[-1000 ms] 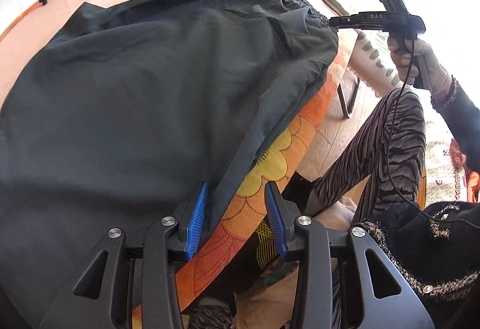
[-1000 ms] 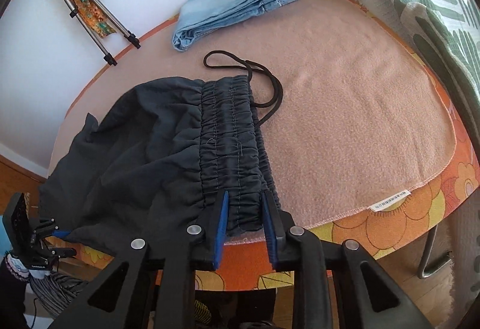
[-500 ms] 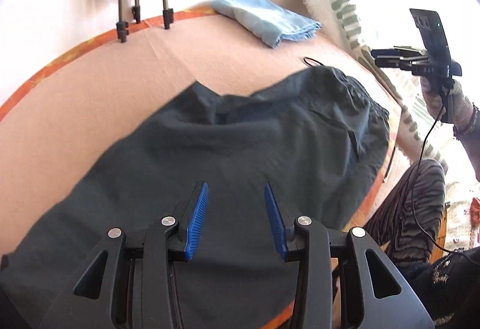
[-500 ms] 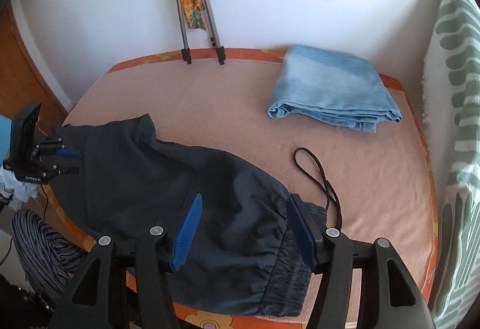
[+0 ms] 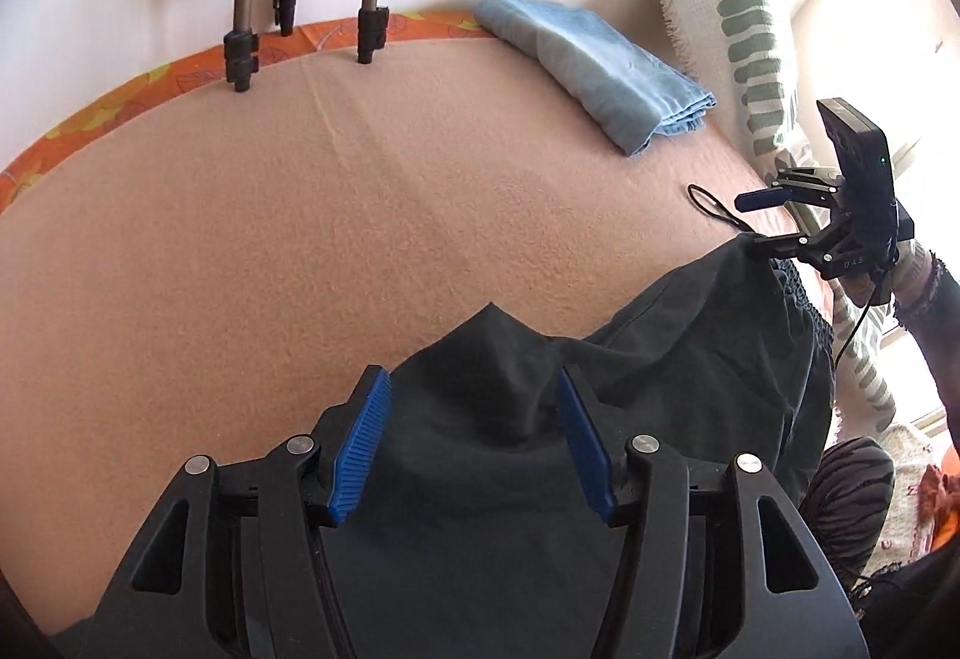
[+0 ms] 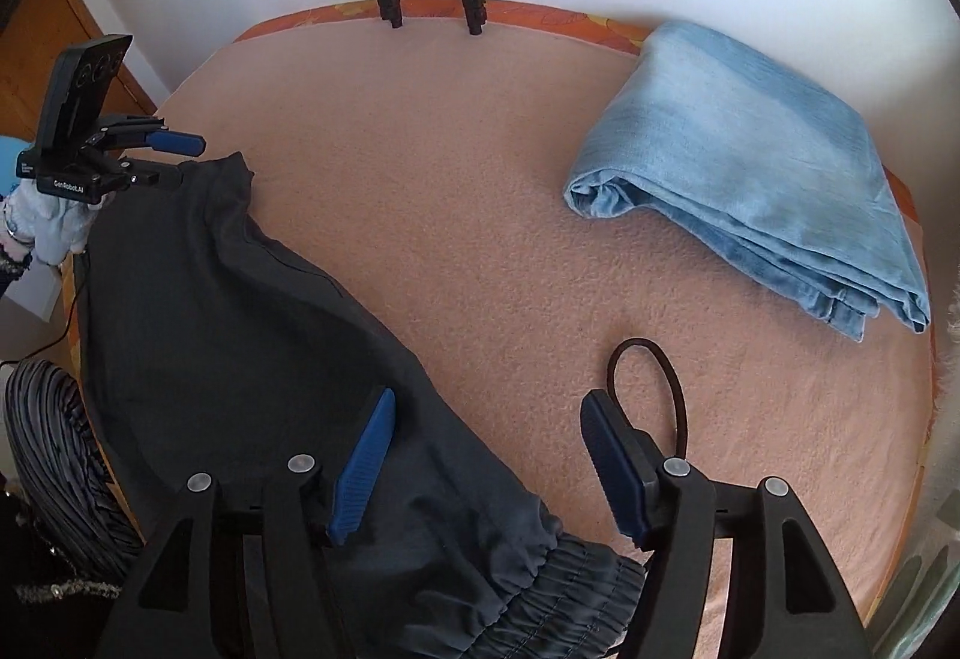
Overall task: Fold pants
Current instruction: 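Pull the trouser fabric with the left gripper while the right gripper holds the waistband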
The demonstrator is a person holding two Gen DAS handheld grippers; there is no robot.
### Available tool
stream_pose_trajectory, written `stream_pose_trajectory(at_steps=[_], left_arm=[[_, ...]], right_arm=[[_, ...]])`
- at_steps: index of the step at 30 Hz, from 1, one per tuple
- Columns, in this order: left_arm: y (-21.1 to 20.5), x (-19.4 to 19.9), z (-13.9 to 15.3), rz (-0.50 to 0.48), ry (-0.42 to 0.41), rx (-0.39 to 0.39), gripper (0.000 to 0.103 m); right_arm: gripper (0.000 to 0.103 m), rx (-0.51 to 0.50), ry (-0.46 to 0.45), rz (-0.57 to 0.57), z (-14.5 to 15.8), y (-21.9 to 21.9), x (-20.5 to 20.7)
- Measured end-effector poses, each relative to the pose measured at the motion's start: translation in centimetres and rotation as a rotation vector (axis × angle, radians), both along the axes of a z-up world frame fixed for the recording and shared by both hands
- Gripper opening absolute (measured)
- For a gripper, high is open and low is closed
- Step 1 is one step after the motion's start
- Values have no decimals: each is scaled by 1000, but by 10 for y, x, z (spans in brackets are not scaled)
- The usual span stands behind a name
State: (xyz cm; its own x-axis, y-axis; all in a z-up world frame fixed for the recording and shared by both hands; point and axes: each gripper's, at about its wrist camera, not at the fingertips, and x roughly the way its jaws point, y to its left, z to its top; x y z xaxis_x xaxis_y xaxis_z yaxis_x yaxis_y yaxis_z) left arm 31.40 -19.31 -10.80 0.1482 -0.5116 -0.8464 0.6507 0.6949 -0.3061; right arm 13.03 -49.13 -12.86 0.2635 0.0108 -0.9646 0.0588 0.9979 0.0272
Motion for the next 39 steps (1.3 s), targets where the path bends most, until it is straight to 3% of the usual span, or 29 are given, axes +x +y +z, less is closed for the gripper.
stream_pose_trajectory(at_steps=[6,11,14,16,17,19,21,24,26,29,30,31,33,36,38,39], left_arm=[[-14,11,-11,-72,60,26,57],[-15,16,-25,-61,115,-35,57],[-16,11,-27,-76,116,-74,38],[-19,6,-26,-76,83,-59,2],[-19,5,-26,-74,78,-73,1],[-19,-1,-19,-67,29,-88,1],[-19,-7,-8,-53,-36,-94,0],[-12,-10,11,-12,-119,-128,0],[-9,-8,19,-19,-145,-132,0],[-6,8,9,7,-68,-96,5],[-6,13,4,14,-46,-85,16],[-9,16,-1,10,-13,-82,36],[-12,21,-9,-4,48,-89,62],[-20,20,-19,-5,4,-28,64],[-23,13,-22,-34,-5,-30,59],[-27,10,-24,-53,-14,-29,43]], right_arm=[[67,89,34,39,-27,-15,7],[70,145,38,69,-37,-23,10],[70,167,40,83,-35,-24,8],[70,170,55,102,-35,-24,8],[67,171,62,111,-35,-23,6],[58,151,72,125,-34,-18,2],[36,127,78,128,-33,-13,-2],[15,57,80,135,-31,4,-9],[11,-33,76,179,-27,22,-15],[9,-53,52,185,-17,32,-20],[8,-57,46,179,-14,32,-21],[8,-61,44,176,-12,31,-22],[7,-65,40,172,-8,29,-23],[6,-66,41,165,-8,27,-21],[6,-72,42,168,-9,31,-22],[6,-73,41,169,-9,31,-22]])
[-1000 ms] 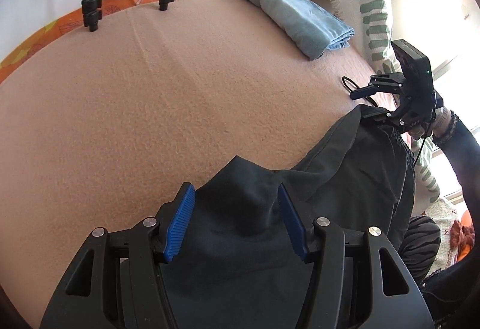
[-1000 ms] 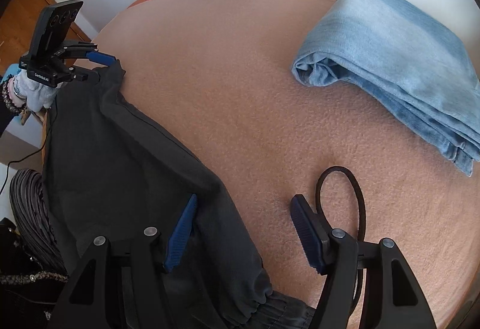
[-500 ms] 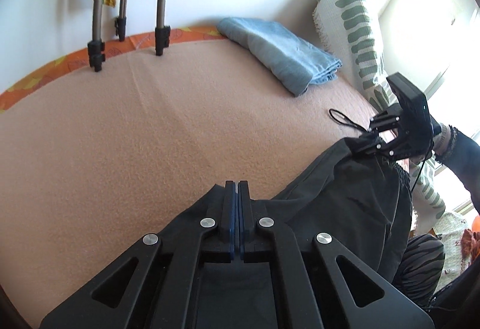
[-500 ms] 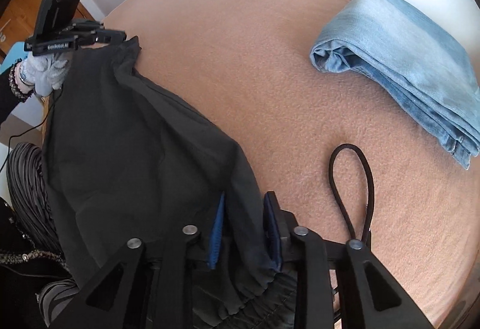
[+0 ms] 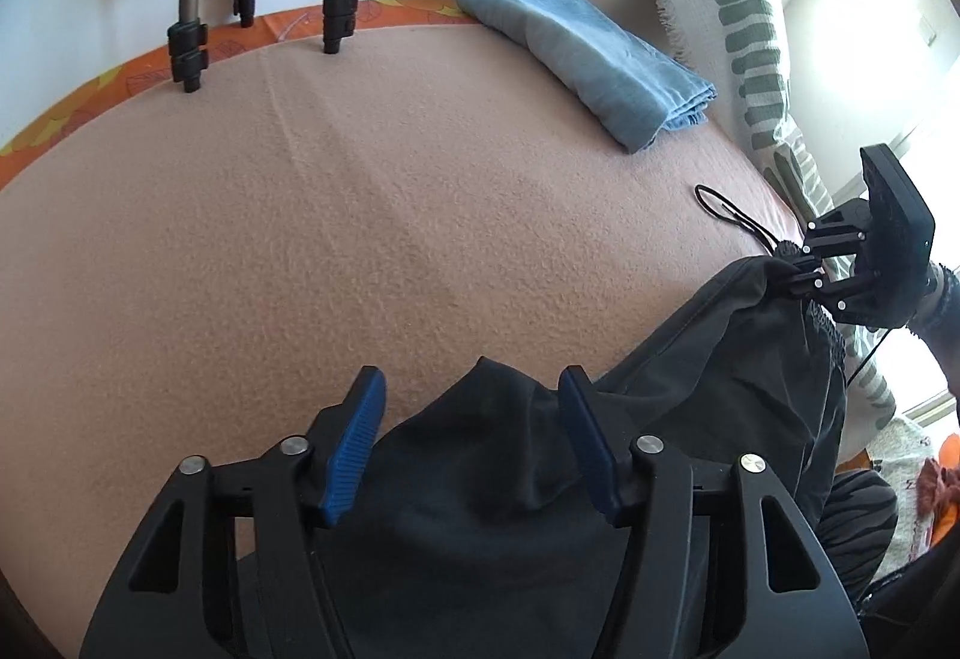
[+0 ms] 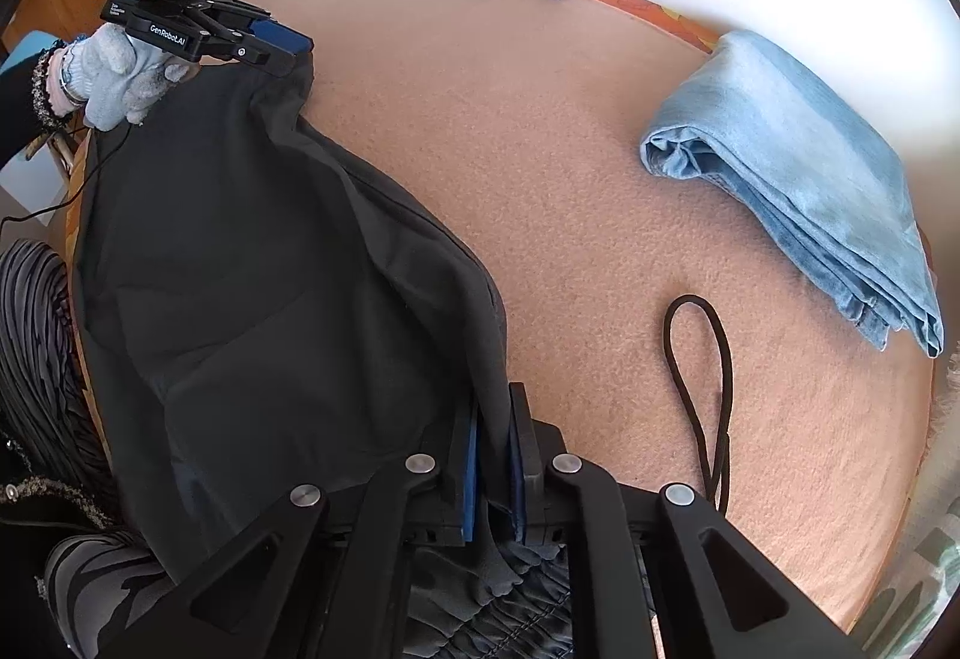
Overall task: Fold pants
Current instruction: 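Pull the trouser fabric with the left gripper while the right gripper holds the waistband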
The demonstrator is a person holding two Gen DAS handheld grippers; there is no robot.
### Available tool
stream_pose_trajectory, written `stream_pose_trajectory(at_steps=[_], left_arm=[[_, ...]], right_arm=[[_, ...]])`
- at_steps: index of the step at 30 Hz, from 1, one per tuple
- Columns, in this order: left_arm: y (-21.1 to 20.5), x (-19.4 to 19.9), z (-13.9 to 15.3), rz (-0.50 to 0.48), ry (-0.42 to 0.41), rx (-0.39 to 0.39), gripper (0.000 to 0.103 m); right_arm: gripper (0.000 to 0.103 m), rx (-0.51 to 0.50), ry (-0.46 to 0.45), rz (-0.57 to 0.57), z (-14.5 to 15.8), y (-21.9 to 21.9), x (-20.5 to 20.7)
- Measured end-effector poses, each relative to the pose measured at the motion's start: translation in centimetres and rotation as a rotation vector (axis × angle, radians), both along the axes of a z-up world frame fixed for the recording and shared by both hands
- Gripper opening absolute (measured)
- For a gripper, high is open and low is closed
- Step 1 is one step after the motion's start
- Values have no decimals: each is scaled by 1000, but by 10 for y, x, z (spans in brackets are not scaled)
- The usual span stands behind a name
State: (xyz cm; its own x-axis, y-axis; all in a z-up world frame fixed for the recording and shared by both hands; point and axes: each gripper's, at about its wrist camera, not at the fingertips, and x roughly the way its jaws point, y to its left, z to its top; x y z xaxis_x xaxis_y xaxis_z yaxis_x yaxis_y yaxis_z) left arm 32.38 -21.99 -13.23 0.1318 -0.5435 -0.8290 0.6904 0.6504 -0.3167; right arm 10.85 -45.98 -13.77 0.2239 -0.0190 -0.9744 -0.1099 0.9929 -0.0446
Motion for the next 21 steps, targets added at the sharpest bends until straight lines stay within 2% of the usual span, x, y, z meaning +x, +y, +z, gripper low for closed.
stream_pose_trajectory(at_steps=[1,2,4,10,12,15,16,18,21], left_arm=[[-4,-3,-4,-18,5,6,20],[-6,-5,-8,-27,11,10,11],[-4,-8,-11,-15,6,-9,3],[22,-7,17,105,-101,-126,2],[18,-6,19,122,-182,-62,0],[21,7,10,173,-176,4,0],[26,10,11,186,-168,0,0],[37,7,19,212,-182,-4,2],[59,-7,44,221,-218,-9,10]], right_arm=[[6,0,-2,-2,-1,1,0],[6,0,-3,-7,-1,1,-2],[6,5,-4,-19,-3,-3,-2],[6,-24,-11,-60,-7,-9,-3],[6,-22,-14,-83,-9,-11,-3],[6,-40,6,-115,-18,-11,-2],[6,-50,12,-123,-21,-10,-1],[20,-93,14,-135,-20,-7,1],[25,-136,-31,-146,-3,2,0]])
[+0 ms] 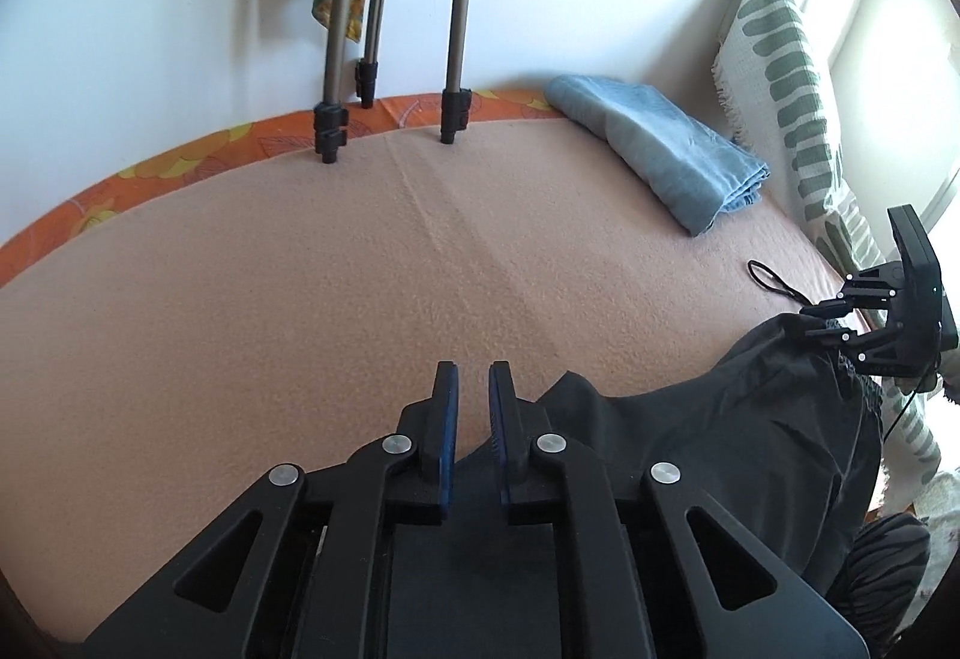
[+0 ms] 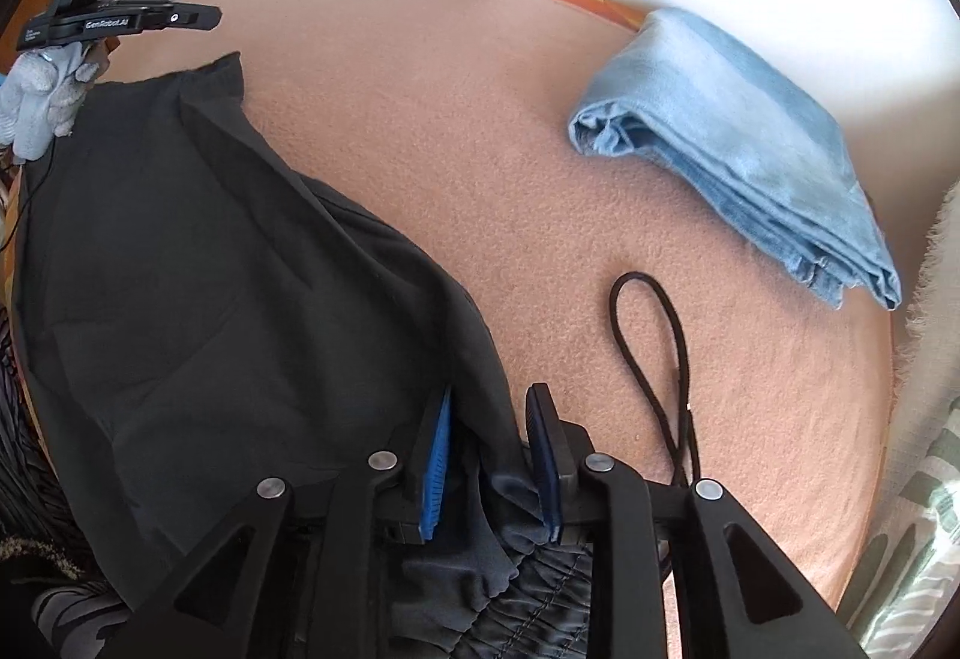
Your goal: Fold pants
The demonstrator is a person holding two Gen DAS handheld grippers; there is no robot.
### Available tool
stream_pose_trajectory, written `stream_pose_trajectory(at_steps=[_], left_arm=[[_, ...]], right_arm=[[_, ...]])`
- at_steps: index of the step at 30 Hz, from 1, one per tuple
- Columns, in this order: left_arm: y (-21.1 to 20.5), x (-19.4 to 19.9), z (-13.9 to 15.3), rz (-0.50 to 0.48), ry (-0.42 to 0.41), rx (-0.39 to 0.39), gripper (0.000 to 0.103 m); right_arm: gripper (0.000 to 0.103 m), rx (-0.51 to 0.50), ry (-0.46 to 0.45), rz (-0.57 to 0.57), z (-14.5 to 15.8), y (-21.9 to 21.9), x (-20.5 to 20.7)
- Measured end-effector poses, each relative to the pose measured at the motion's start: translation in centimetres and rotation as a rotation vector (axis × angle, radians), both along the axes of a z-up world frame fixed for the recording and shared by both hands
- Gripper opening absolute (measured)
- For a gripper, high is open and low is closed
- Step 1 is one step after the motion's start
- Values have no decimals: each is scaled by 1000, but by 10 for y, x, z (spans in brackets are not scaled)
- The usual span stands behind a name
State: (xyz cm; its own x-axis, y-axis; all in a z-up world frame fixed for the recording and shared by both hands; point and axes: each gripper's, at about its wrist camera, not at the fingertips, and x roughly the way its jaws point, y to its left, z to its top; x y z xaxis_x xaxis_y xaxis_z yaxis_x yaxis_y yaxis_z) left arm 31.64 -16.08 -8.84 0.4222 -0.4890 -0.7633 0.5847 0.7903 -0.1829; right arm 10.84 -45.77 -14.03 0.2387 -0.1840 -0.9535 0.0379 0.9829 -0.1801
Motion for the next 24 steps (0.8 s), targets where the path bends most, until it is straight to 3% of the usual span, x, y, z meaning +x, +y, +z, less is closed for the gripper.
stream_pose_trajectory(at_steps=[5,9,16,20,24], left_arm=[[61,-40,37,66,-66,-25,12],[112,-76,31,120,-44,11,13],[191,-139,-23,245,62,51,13],[227,-169,-48,329,89,47,13],[267,-192,-66,424,110,-6,13]], right_arm=[[30,39,-134,31,51,31,7],[30,117,-172,137,70,83,15],[30,198,-97,351,37,182,24],[30,239,-51,401,12,216,30],[30,262,4,438,-9,233,34]])
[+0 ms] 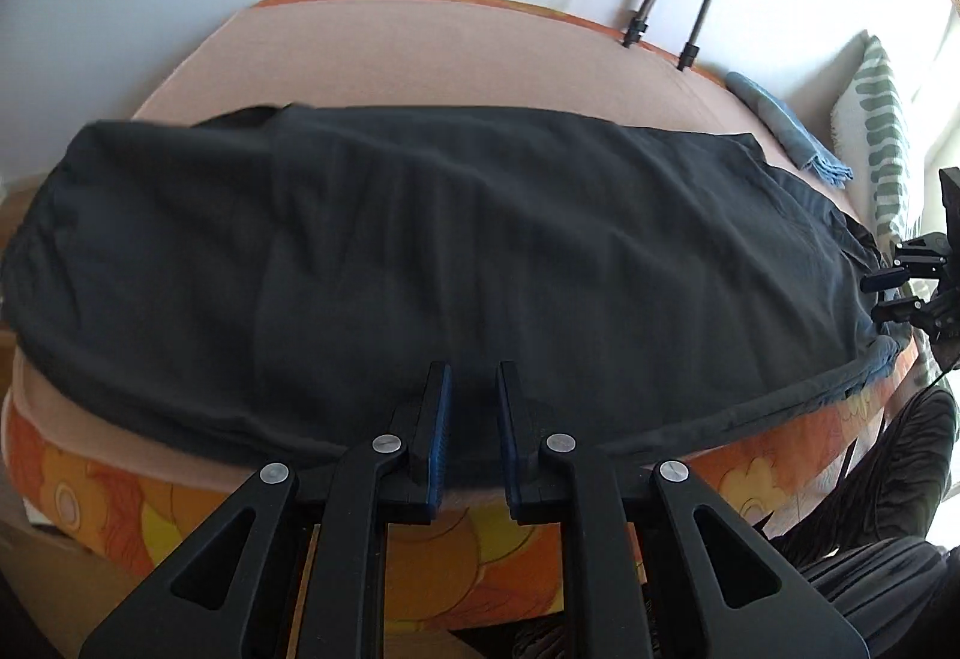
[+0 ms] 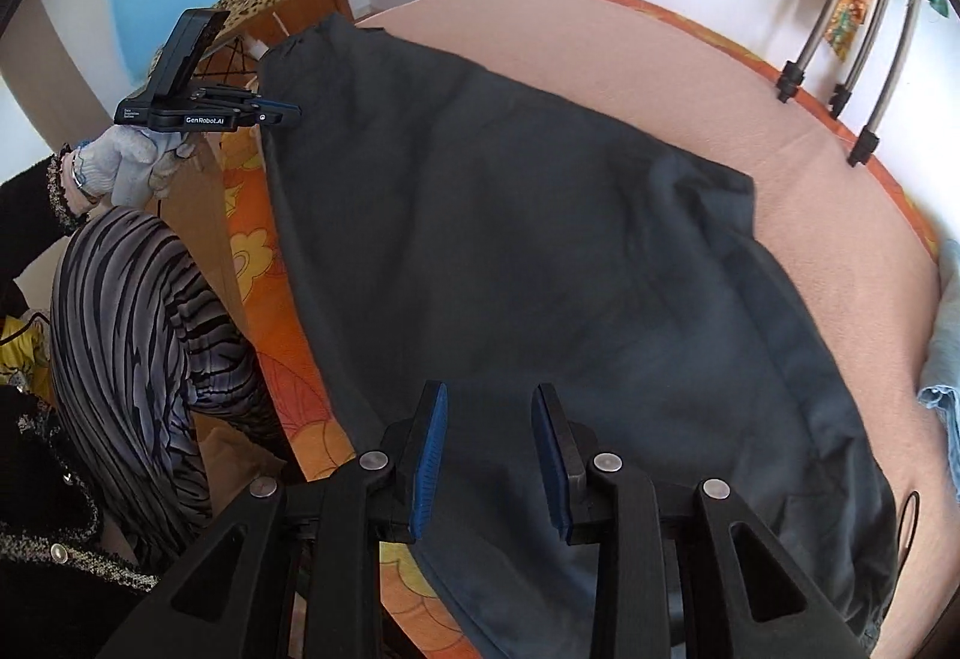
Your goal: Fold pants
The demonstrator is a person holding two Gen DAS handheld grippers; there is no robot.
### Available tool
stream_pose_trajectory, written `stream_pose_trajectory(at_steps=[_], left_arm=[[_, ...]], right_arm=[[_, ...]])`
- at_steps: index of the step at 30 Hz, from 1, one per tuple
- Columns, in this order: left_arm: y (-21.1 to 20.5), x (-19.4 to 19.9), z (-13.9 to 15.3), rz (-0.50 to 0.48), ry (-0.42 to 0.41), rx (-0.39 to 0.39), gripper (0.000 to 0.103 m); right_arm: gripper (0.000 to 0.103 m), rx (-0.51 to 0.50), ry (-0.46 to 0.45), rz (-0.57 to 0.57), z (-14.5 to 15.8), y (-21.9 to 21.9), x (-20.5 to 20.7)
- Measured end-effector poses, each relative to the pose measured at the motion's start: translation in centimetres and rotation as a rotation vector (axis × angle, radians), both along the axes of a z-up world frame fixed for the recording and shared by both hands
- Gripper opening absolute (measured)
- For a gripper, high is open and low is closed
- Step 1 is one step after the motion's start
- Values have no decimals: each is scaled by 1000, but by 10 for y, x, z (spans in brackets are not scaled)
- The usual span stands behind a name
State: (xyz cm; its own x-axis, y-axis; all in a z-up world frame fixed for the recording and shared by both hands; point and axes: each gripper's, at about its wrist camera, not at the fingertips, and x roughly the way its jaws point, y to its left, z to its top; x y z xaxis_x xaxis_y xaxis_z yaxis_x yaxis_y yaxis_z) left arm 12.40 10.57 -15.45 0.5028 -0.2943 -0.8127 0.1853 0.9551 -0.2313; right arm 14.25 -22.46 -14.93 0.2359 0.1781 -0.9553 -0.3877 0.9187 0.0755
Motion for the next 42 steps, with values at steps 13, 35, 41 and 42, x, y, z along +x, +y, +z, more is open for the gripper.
stream_pose_trajectory(at_steps=[13,35,41,42], left_arm=[[101,-19,25,267,-126,4,38],[210,21,-9,525,-130,-158,41],[205,17,-17,527,-155,-87,4],[205,13,-17,529,-165,-81,4]], right_arm=[[36,37,19,75,-10,73,52],[54,144,-97,166,-29,221,275],[42,55,-11,222,-81,258,306],[42,45,-2,226,-88,260,310]])
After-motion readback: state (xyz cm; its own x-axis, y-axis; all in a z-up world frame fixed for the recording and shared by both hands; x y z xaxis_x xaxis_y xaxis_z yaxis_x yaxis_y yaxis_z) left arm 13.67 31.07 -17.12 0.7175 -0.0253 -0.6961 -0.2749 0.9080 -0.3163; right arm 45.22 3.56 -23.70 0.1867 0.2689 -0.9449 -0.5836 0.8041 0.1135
